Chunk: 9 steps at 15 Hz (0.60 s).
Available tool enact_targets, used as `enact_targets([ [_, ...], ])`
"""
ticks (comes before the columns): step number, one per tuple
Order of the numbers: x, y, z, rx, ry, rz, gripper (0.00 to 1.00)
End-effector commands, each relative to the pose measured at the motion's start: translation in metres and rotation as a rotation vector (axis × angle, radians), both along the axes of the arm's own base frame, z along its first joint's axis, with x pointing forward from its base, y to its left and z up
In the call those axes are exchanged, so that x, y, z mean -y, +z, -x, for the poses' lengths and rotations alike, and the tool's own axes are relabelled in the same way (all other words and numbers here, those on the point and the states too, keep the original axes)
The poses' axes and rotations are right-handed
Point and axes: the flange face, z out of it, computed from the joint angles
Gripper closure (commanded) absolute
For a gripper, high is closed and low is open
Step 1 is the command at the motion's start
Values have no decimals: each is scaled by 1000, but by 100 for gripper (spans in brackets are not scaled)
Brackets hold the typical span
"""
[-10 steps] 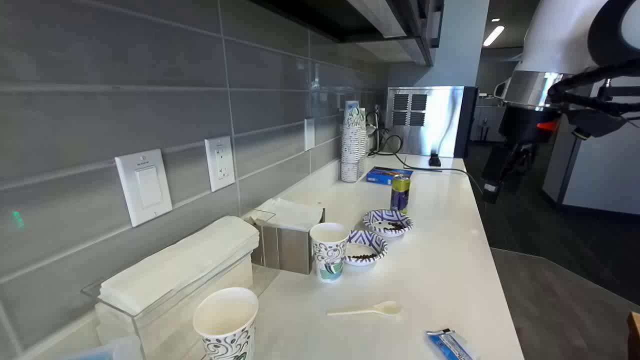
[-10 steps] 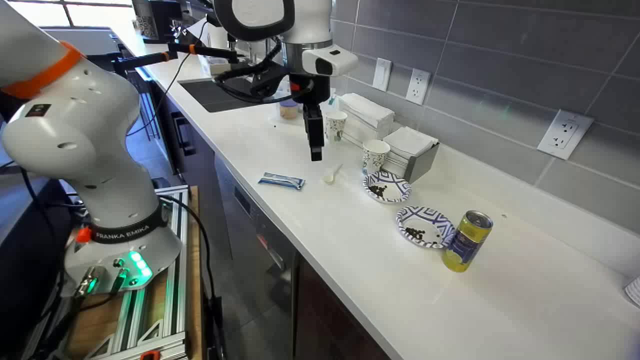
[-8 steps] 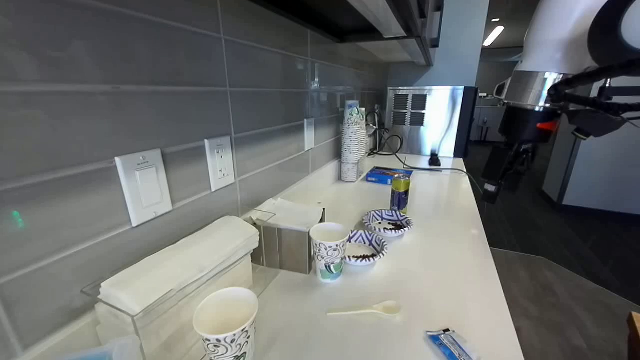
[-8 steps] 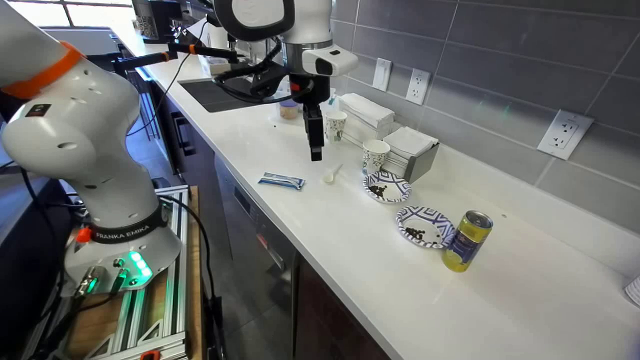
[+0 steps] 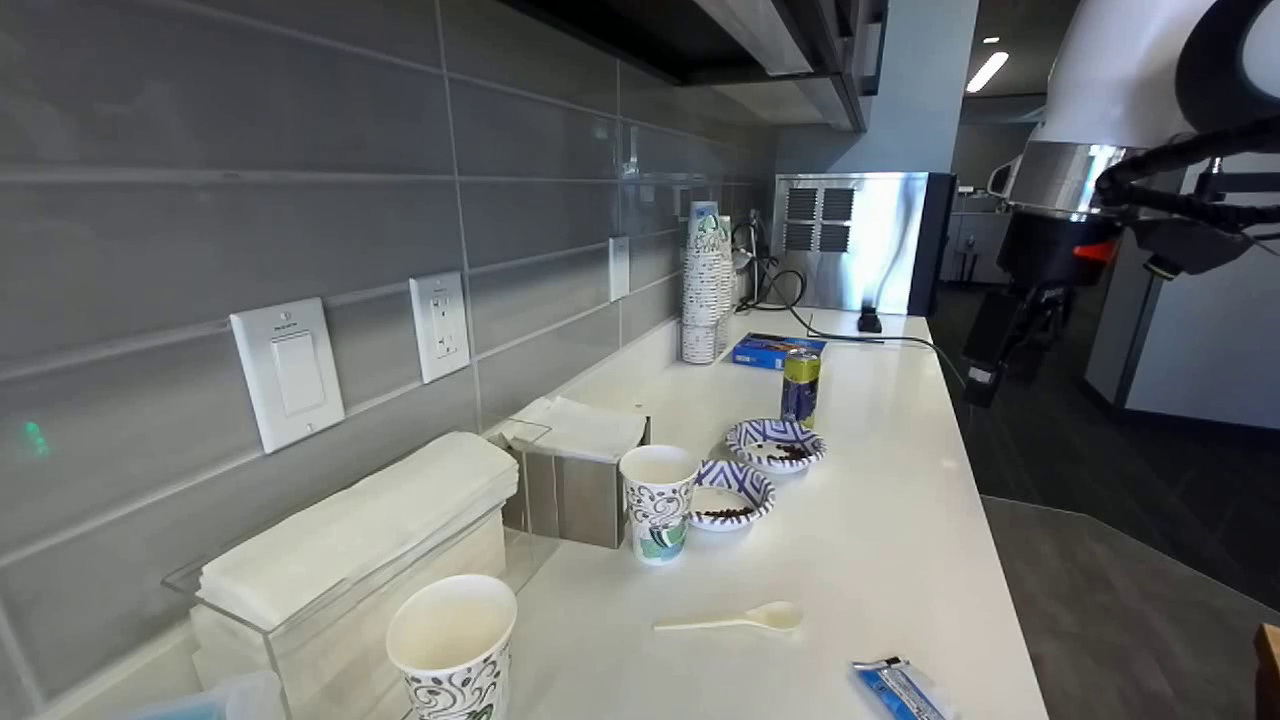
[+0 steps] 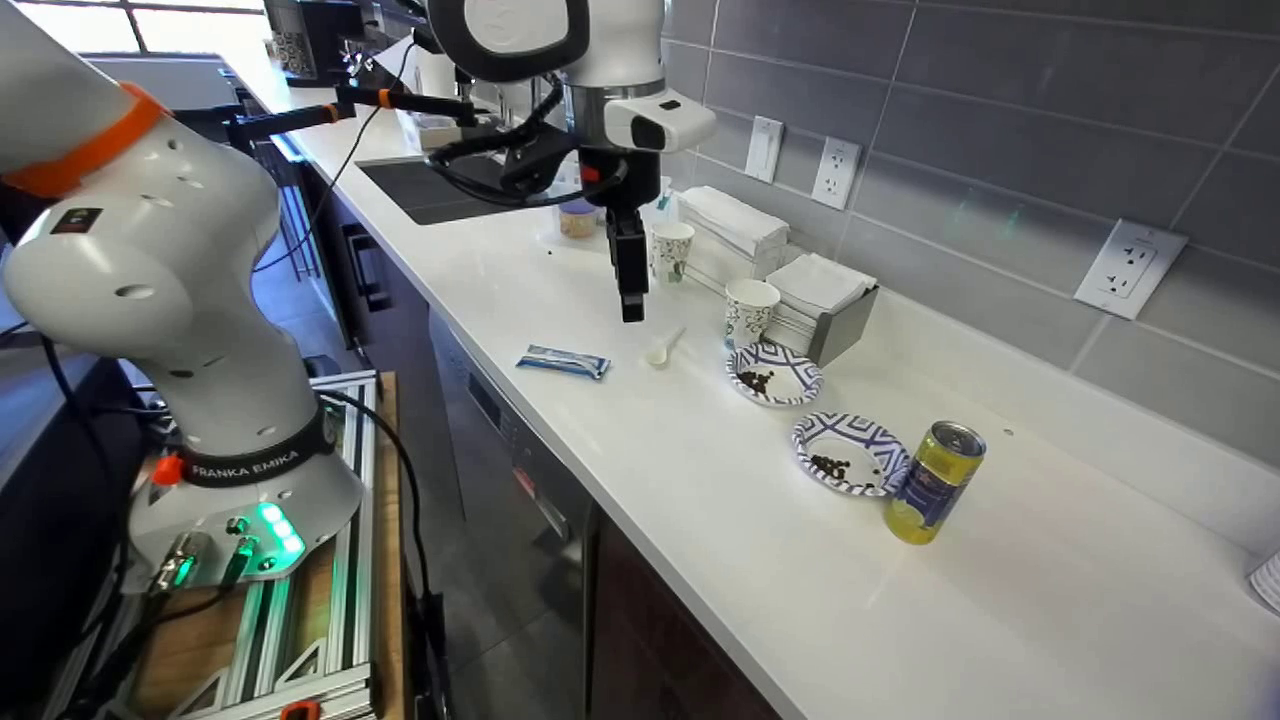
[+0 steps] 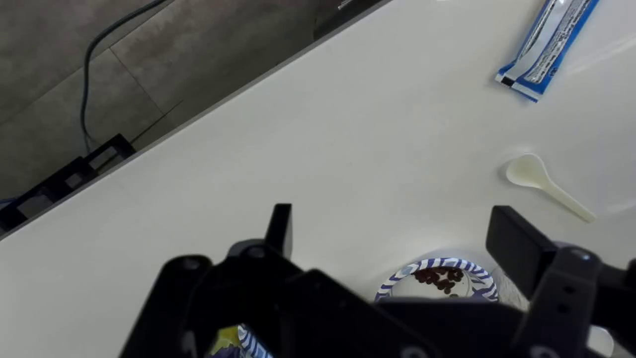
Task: Put one paper towel on the counter, then place the white spoon on it
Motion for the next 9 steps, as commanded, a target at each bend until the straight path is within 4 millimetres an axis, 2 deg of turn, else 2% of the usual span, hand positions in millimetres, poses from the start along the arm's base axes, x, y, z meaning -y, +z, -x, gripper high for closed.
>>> enact_targets([
  [1, 0, 1, 0, -1, 0, 0, 0],
  [5, -17, 0, -36, -8, 43, -31, 0],
  [9, -44, -2, -90, -29, 90, -32, 0],
])
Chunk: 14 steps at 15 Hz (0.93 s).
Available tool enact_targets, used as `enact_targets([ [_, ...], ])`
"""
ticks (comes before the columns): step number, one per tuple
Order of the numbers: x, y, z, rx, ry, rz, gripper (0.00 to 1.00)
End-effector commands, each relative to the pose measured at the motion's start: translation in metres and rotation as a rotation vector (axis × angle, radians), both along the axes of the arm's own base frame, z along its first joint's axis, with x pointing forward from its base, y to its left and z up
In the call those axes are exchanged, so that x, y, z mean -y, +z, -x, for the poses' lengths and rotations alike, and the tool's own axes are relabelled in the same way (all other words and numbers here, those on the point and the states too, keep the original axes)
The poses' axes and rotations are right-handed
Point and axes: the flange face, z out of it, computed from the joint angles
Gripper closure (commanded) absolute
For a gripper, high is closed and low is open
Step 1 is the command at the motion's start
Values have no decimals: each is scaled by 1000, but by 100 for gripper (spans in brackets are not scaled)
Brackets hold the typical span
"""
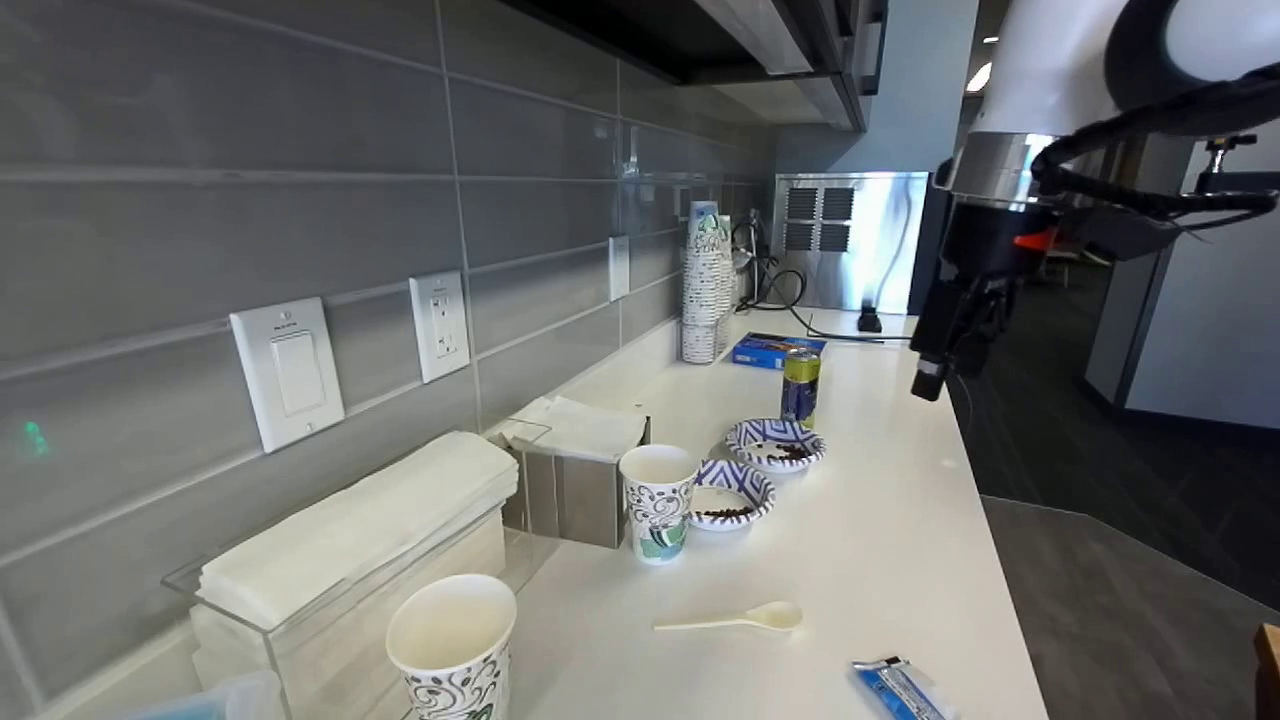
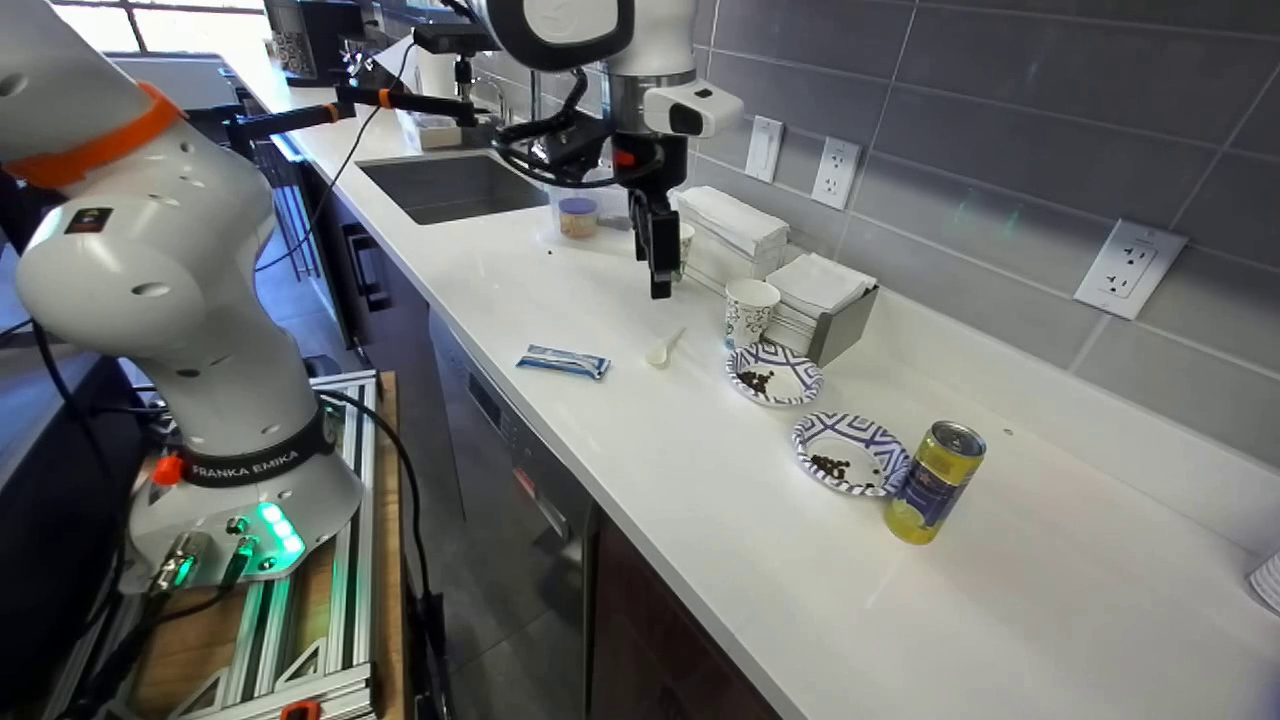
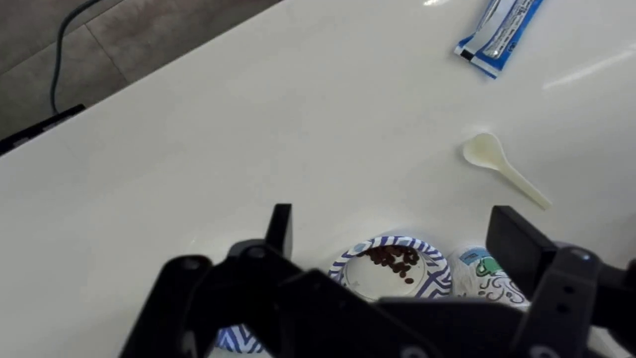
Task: Put one paper towel on the counter, then place the white spoon on it
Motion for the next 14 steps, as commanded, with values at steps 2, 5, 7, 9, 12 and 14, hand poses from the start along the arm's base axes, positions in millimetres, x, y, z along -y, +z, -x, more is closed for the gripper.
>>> enact_targets([
  [2, -22, -9, -81, 5, 22, -17, 0],
  [5, -29, -13, -135, 30, 21, -30, 0],
  [7, -37, -16, -166, 33, 29, -48, 0],
  [9, -51, -18, -194, 46, 68, -103, 0],
  [12, -77, -23, -225, 51, 133, -173, 0],
  [14, -91, -29, -244, 69, 201, -176, 0],
])
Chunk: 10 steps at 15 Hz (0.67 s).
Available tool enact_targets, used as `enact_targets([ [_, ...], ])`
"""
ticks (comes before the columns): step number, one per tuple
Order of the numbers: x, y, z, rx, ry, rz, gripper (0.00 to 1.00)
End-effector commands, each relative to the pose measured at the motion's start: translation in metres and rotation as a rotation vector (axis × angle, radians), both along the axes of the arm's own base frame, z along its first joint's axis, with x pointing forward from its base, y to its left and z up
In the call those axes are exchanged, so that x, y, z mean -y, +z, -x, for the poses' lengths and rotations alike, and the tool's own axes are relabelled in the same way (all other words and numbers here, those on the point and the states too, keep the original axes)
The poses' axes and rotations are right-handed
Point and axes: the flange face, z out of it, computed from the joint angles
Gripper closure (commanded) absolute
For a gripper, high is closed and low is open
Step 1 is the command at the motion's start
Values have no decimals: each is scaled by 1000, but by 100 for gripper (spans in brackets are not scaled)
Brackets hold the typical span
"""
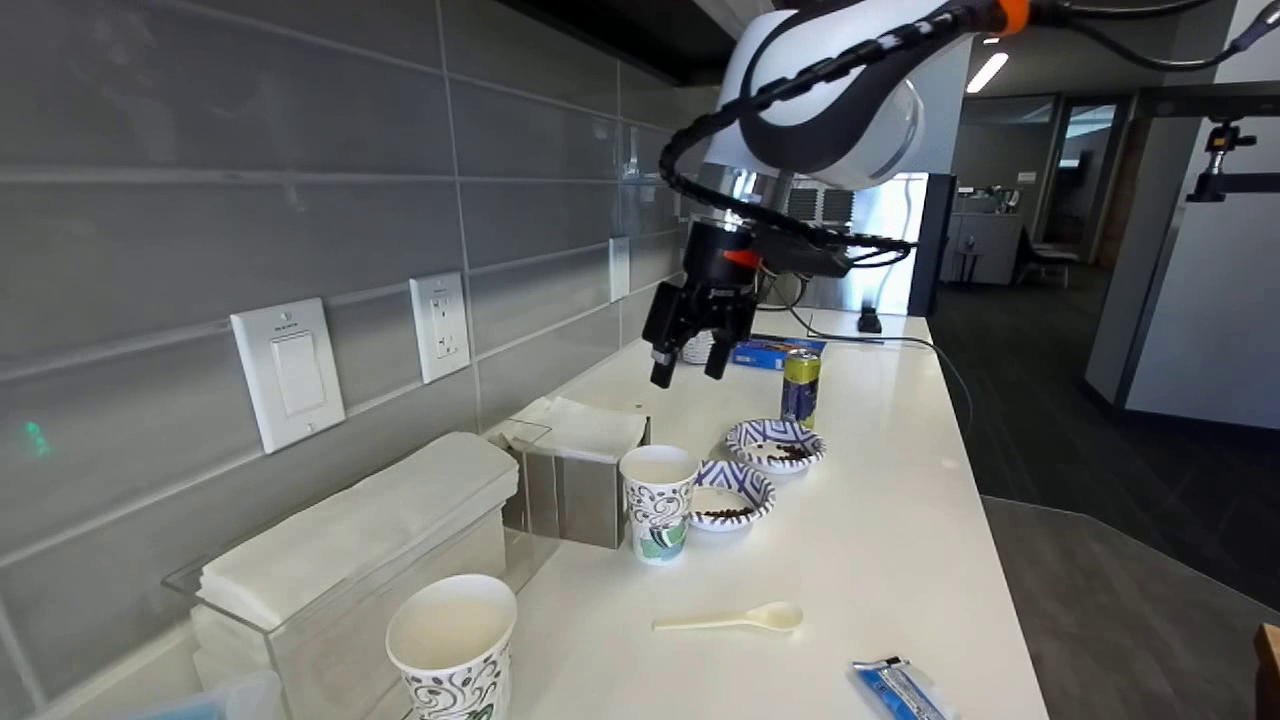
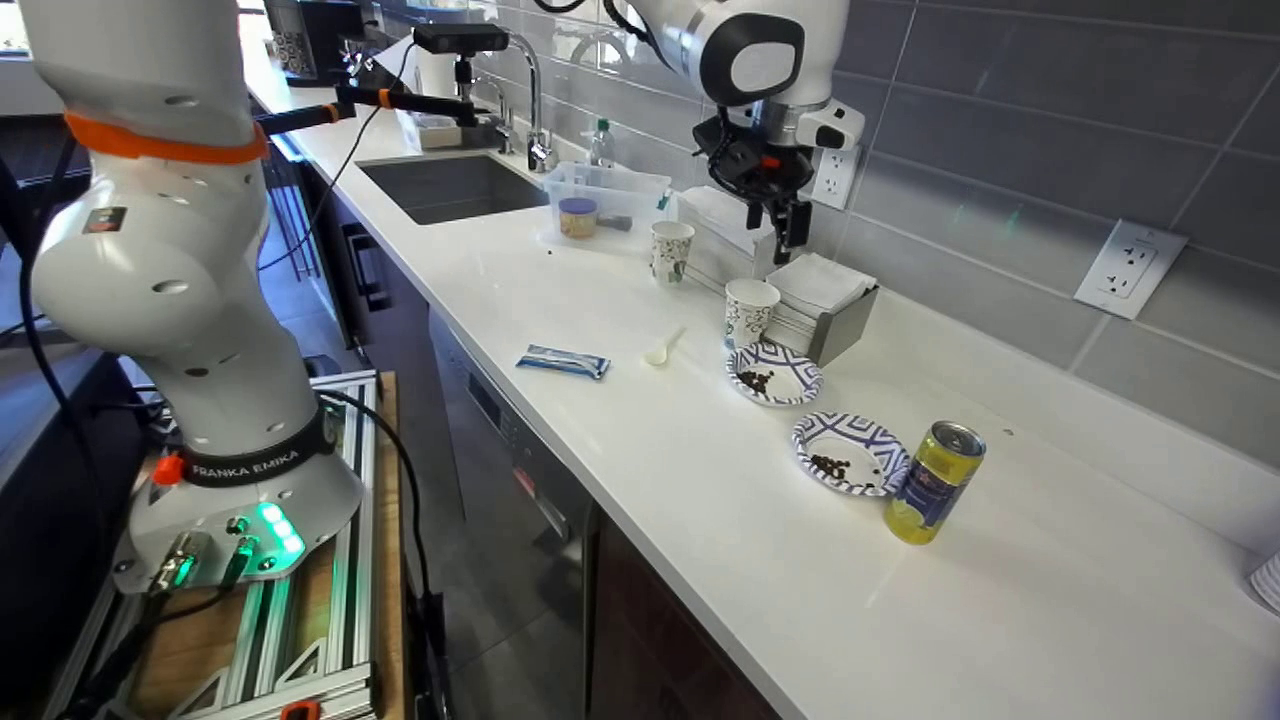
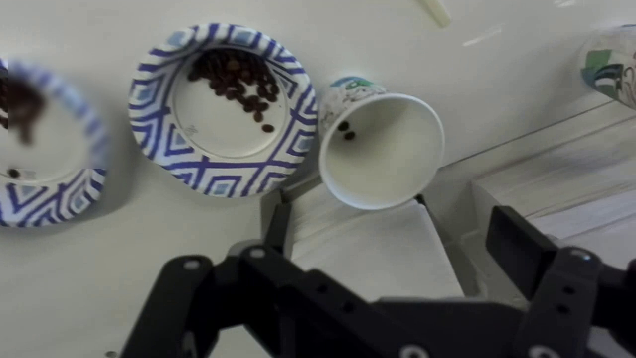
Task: Put one paper towel on the counter, then place the white spoon on it
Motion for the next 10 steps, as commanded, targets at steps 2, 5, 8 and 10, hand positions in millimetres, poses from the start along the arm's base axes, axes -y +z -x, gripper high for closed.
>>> enact_targets([
  [2, -27, -18, -46, 8, 115, -7, 0],
  [5, -28, -17, -40, 5, 92, -5, 0],
  [8, -29, -23, -49, 3, 93, -6, 0],
  [10, -29, -22, -50, 4, 93, -6, 0],
])
